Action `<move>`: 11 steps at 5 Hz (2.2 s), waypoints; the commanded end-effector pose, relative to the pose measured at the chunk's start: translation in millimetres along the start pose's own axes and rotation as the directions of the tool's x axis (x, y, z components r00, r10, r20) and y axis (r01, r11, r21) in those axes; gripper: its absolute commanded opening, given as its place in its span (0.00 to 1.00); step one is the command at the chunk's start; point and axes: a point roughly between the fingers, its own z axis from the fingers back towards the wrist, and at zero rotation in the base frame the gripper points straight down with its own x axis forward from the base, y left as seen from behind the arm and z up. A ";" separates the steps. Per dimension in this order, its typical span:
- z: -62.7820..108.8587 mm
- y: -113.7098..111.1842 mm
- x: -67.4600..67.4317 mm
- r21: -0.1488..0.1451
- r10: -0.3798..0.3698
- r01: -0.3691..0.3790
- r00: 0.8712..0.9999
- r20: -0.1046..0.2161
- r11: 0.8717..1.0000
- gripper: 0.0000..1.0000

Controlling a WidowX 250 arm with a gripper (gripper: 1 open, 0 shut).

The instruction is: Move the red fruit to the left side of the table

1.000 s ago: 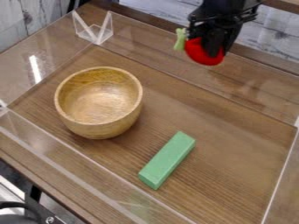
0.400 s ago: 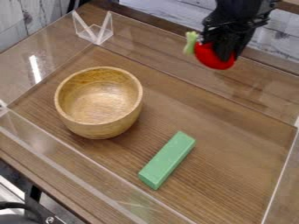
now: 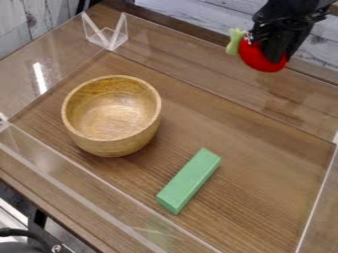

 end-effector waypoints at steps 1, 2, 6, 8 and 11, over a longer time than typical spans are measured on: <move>10.6 -6.0 1.3 -0.043 0.008 -0.007 1.000 0.026 0.999 0.00; 17.0 7.6 26.7 -0.037 0.065 -0.064 0.998 0.024 0.997 0.00; 8.7 62.4 109.2 -0.046 0.057 -0.055 0.997 0.050 0.997 0.00; -19.7 66.3 145.2 -0.013 0.067 -0.066 0.994 0.084 0.998 0.00; -68.8 77.4 167.1 0.066 0.241 -0.251 0.962 0.127 0.966 0.00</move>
